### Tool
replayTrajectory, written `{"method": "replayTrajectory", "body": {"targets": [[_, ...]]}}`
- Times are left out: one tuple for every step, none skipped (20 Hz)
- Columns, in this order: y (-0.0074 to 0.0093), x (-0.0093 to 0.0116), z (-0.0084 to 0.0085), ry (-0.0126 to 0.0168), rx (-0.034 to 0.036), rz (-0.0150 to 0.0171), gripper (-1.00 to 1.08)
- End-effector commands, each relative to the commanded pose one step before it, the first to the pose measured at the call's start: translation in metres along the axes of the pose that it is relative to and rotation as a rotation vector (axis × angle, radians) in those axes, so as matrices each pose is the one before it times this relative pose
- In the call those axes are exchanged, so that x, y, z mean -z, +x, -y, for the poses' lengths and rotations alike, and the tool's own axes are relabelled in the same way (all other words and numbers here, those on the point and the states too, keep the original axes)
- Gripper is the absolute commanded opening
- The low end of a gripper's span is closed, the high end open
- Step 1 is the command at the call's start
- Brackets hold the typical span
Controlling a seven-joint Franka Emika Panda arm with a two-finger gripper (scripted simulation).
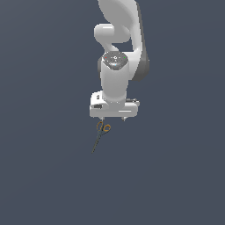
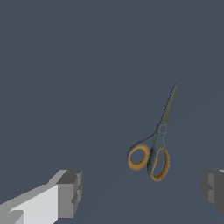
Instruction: Pick up the object and move it to a goal position.
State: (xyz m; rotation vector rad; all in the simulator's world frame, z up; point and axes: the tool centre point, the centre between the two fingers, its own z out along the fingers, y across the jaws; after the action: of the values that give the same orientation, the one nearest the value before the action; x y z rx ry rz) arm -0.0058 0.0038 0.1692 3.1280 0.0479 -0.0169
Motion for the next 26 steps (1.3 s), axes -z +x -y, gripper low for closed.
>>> {"method": "replayTrajectory", "body": {"targets": [[0.00000, 0.00000, -0.00001, 0.00000, 0.00000, 0.00000, 1.00], [-0.00013, 0.00031, -0.00011, 0.00000, 0.00000, 0.00000, 1.00], [-0.00029, 0.00072, 0.00076, -0.00096, 0.00152, 0.00033, 1.00], [-0.00051, 0.00124, 0.00088, -0.00128, 0.00198, 0.00044, 1.00], [-0.00072, 0.00173, 0.00116, -0.00176, 0.00265, 0.00059, 1.00], [-0.00094, 0.00221, 0.00141, -0.00225, 0.00326, 0.00073, 1.00], [-0.00094, 0.00219, 0.00144, -0.00236, 0.00325, 0.00073, 1.00], [-0.00073, 0.00168, 0.00108, -0.00185, 0.00241, 0.00055, 1.00], [-0.00052, 0.00117, 0.00072, -0.00130, 0.00157, 0.00038, 1.00], [-0.00030, 0.00066, 0.00045, -0.00080, 0.00086, 0.00023, 1.00], [-0.00009, 0.00018, 0.00000, 0.00000, 0.00000, 0.00000, 1.00], [0.00018, -0.00039, 0.00013, 0.00000, 0.00000, 0.00000, 1.00], [0.00013, -0.00025, -0.00015, 0.00000, 0.00000, 0.00000, 1.00], [-0.00001, -0.00002, -0.00035, 0.00063, -0.00073, -0.00018, 1.00], [0.00011, -0.00052, -0.00030, 0.00024, -0.00248, 0.00002, 1.00], [0.00023, -0.00104, -0.00071, 0.00064, -0.00494, -0.00002, 1.00], [0.00036, -0.00160, -0.00110, 0.00100, -0.00743, -0.00005, 1.00], [0.00050, -0.00215, -0.00148, 0.00133, -0.00987, -0.00007, 1.00], [0.00063, -0.00270, -0.00187, 0.00164, -0.01234, -0.00010, 1.00], [0.00076, -0.00323, -0.00226, 0.00190, -0.01477, -0.00012, 1.00], [0.00087, -0.00371, -0.00260, 0.00209, -0.01694, -0.00013, 1.00], [0.00099, -0.00418, -0.00295, 0.00223, -0.01916, -0.00014, 1.00], [0.00111, -0.00468, -0.00334, 0.00235, -0.02150, -0.00016, 1.00], [0.00124, -0.00518, -0.00372, 0.00243, -0.02382, -0.00019, 1.00], [0.00139, -0.00571, -0.00415, 0.00247, -0.02629, -0.00023, 1.00], [0.00154, -0.00623, -0.00458, 0.00244, -0.02872, -0.00028, 1.00]]}}
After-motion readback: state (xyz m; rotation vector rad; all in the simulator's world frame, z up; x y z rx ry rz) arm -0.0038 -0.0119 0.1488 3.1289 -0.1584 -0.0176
